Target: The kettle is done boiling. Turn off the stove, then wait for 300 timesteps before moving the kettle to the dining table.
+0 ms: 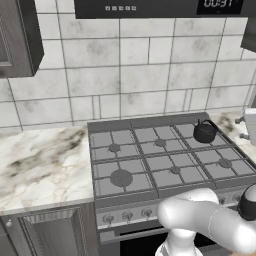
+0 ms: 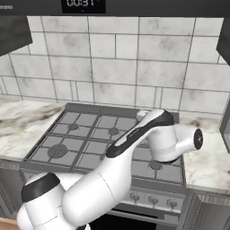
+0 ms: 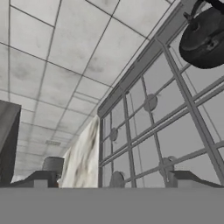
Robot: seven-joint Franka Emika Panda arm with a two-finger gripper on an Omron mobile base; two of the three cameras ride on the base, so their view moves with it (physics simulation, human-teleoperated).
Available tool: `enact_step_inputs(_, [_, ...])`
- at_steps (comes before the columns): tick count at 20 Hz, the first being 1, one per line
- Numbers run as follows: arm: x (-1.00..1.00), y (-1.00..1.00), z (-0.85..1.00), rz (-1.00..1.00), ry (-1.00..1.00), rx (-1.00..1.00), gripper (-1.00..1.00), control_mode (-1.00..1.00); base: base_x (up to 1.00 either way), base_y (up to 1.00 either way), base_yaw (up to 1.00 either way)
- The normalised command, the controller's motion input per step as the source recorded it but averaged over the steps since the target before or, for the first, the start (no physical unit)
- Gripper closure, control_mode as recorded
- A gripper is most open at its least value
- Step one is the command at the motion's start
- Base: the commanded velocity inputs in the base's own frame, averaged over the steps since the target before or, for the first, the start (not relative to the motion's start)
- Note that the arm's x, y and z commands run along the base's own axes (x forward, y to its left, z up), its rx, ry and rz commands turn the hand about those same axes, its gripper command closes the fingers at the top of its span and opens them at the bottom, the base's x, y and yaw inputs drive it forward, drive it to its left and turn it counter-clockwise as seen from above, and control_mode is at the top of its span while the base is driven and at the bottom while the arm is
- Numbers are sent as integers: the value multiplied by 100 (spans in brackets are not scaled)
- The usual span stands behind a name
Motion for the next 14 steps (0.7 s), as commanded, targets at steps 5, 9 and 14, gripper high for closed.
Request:
enact_step_inputs(5, [29, 0, 0, 1, 0, -10, -100, -100, 0, 0, 0])
enact_step_inputs(9, [25, 0, 0, 3, 0, -8, -100, -100, 0, 0, 0])
enact_step_inputs(14, [9, -1, -10, 7, 0, -7, -100, -100, 0, 0, 0])
